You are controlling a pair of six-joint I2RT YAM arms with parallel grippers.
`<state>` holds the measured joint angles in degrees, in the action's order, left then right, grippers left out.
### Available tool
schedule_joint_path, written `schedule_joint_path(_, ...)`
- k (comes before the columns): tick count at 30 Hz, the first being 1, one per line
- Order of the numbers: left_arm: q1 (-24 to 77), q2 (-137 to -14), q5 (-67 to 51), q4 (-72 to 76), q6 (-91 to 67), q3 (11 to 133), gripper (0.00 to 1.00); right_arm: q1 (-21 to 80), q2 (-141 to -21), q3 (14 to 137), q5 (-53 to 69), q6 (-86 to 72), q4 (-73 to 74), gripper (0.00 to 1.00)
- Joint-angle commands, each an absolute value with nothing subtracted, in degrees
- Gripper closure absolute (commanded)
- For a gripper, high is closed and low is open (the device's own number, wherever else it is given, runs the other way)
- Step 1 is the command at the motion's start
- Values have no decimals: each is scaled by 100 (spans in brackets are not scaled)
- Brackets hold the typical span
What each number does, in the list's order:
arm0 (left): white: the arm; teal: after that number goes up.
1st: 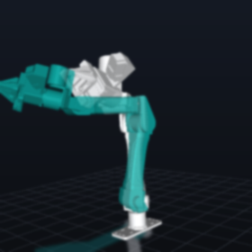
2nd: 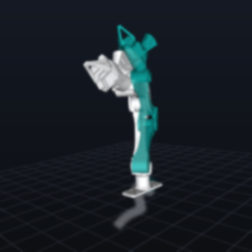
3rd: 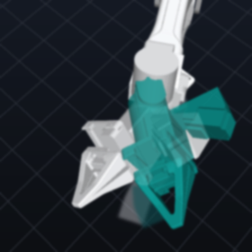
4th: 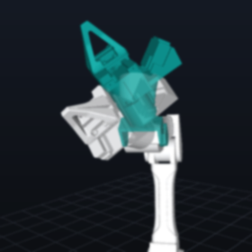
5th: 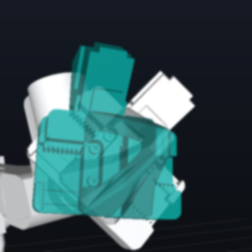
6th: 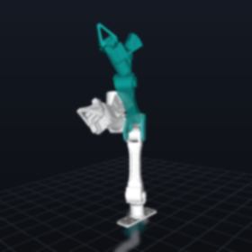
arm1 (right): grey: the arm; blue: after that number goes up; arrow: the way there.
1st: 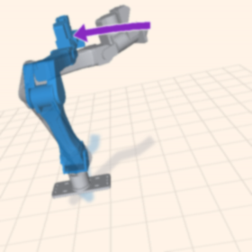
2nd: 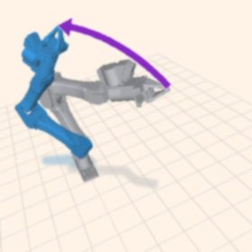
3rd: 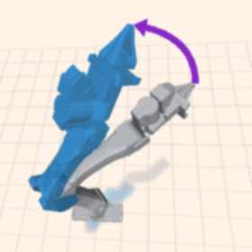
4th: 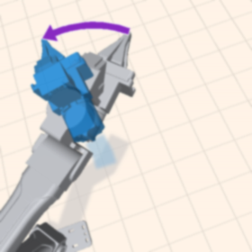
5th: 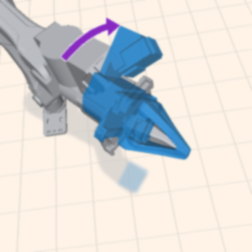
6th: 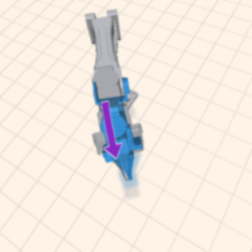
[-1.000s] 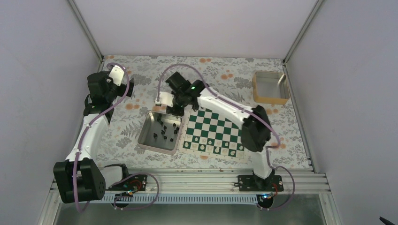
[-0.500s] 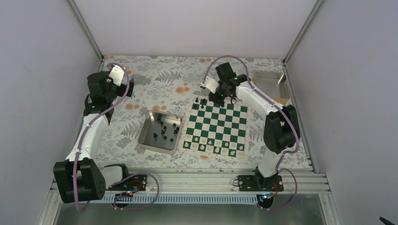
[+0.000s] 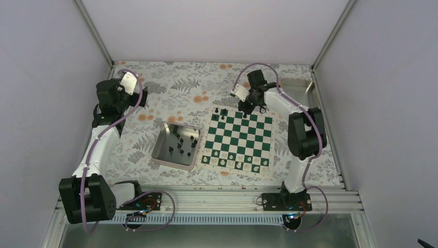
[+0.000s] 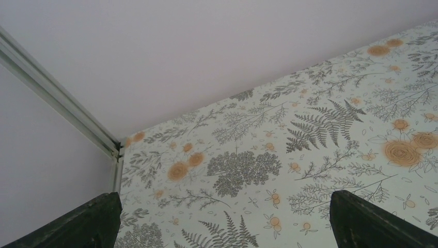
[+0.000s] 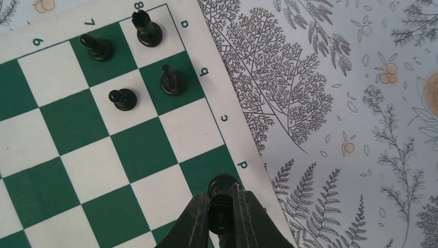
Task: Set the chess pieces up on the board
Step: Place the chess piece on the chessboard.
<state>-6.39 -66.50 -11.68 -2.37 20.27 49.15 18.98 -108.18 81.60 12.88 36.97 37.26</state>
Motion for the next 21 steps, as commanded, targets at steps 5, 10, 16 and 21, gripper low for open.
schedule_joint_path(5,-677,-6662,-1345,-248,2039,4905,0,1845,-11045,8248,1362,3863,3604,89)
schedule_joint_path(10,-672,-6675,-1378,-255,2048,4896,0,1854,-11228,8350,1370,3907,3708,89)
schedule_joint_path(16,-677,-6671,-1389,-264,2057,4902,0,1855,-11338,8440,1437,3907,3751,88)
schedule_joint_path(21,-672,-6669,-1411,-272,2064,4893,0,1861,-11435,8516,1456,3927,3830,88)
